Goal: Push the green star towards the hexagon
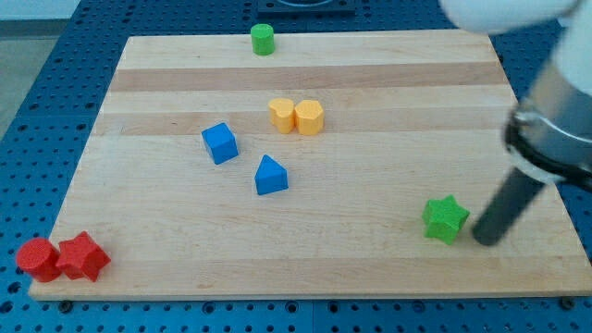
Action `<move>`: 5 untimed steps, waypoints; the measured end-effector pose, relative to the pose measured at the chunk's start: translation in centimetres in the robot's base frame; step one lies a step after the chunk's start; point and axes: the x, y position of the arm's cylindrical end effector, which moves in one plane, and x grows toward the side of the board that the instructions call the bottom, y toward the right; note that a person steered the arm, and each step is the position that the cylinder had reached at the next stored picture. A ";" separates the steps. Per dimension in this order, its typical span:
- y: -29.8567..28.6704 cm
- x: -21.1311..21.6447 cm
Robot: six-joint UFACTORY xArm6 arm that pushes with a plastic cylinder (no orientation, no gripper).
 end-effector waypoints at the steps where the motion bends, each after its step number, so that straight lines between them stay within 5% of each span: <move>1: -2.7 -3.5; 3: 1.8 -0.5; 4: 0.3 3.2; 5: -4.2 0.4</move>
